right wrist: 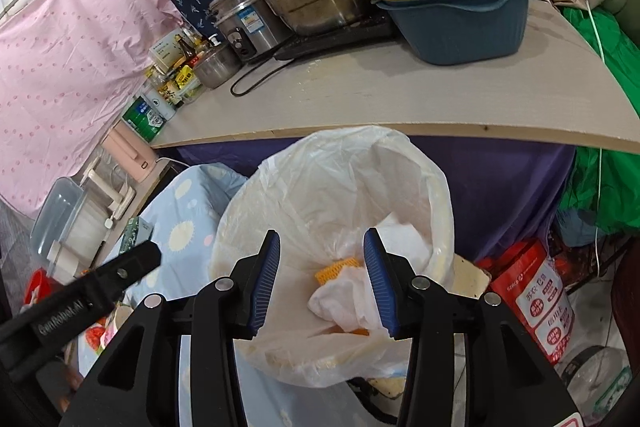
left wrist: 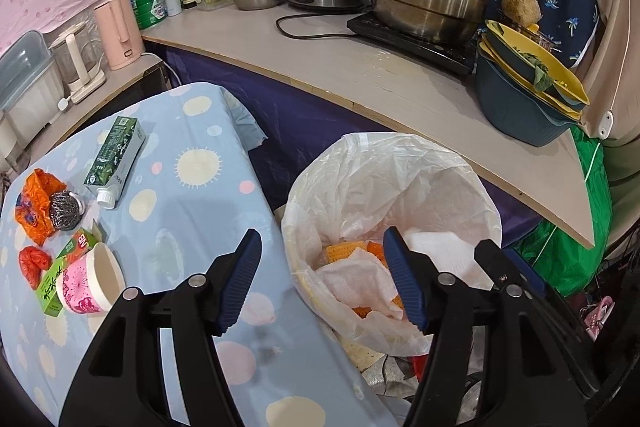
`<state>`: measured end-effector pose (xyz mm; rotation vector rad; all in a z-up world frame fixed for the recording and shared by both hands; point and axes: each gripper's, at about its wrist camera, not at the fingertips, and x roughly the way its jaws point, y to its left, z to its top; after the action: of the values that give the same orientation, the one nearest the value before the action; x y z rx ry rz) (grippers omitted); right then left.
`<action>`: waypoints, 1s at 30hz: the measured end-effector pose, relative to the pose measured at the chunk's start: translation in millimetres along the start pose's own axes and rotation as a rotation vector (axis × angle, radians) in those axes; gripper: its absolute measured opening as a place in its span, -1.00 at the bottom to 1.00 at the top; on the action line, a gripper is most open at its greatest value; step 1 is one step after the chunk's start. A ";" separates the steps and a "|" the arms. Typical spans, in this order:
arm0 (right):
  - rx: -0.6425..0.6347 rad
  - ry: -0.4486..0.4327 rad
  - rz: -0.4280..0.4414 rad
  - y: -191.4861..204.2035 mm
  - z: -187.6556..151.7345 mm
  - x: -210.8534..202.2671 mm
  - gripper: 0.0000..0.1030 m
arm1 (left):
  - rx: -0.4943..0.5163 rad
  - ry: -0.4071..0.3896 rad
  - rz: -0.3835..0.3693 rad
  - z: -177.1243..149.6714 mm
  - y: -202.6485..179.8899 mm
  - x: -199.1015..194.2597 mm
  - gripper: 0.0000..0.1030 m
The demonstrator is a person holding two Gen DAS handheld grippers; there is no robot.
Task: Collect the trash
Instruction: 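Open both grippers to drop the tissues into the bin, then withdraw both grippers from the bin back over the table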
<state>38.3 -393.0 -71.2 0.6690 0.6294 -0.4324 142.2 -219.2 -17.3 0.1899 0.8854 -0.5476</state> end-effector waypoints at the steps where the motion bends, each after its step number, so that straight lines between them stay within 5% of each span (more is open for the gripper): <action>1: 0.001 -0.001 -0.001 -0.1 -1.0 -1.5 -0.17 | -0.005 0.001 0.000 -0.4 2.2 -0.8 0.17; 16: -0.077 -0.031 0.049 49.9 -7.6 -23.8 -0.17 | -0.083 -0.010 0.021 -15.5 48.9 -24.6 0.21; 30: -0.213 0.024 0.135 140.4 -48.0 -18.7 -0.15 | -0.255 0.028 0.131 -53.8 160.9 -51.1 0.42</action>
<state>83.6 -257.5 -27.2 0.5108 0.6389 -0.2279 164.5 -43.4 -21.7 0.0238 0.9542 -0.3069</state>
